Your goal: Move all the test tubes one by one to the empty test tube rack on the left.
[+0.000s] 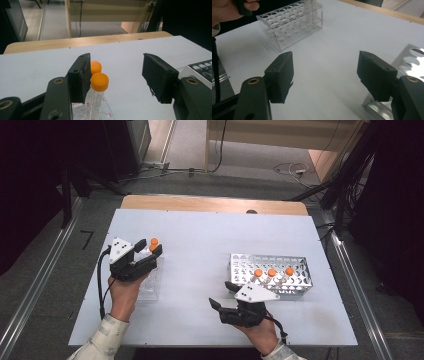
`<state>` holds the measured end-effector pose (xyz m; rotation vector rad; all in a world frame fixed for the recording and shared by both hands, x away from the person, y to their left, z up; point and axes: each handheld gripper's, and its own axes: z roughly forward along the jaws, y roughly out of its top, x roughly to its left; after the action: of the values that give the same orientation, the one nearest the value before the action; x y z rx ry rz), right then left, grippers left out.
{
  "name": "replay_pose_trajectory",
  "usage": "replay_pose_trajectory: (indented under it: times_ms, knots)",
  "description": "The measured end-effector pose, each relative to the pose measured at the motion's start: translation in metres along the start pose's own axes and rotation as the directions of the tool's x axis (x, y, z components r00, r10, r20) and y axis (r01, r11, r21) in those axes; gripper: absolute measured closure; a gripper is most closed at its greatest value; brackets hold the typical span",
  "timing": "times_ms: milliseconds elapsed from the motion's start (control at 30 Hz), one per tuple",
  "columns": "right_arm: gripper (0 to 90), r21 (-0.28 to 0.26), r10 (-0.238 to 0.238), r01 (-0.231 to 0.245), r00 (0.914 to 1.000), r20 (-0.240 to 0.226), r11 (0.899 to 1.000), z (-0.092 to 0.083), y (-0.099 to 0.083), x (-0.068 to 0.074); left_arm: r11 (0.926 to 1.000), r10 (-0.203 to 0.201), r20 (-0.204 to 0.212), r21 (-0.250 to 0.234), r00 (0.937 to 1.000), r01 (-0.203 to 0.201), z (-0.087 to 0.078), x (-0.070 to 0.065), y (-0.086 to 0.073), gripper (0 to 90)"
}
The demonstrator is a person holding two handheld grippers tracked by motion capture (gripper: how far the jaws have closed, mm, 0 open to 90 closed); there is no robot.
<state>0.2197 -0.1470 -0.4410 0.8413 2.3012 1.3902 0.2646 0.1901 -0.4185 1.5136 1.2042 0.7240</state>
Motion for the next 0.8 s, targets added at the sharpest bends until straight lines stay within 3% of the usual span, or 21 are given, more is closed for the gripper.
replay_pose_trajectory:
  times_ms: [167, 500, 800]
  knots:
    - [28.9, -0.027, 0.007, -0.006, 0.9993, 0.038, 1.0, -0.015, -0.003, -0.01, 1.0, -0.007, 0.038, -0.005, 0.9993, 0.008, -0.008, -0.007, 0.0, 35.6]
    - [32.2, -0.04, 0.043, -0.039, 0.9948, 0.092, 0.998, -0.037, -0.016, -0.025, 0.9998, 0.019, 0.078, -0.01, 0.9967, -0.018, -0.014, -0.021, -0.002, 34.6]
    - [36.7, -0.054, 0.098, -0.089, 0.9749, 0.2, 0.995, -0.045, -0.029, -0.046, 0.9994, 0.032, 0.105, 0.007, 0.994, -0.033, -0.013, -0.027, -0.004, 30.0]
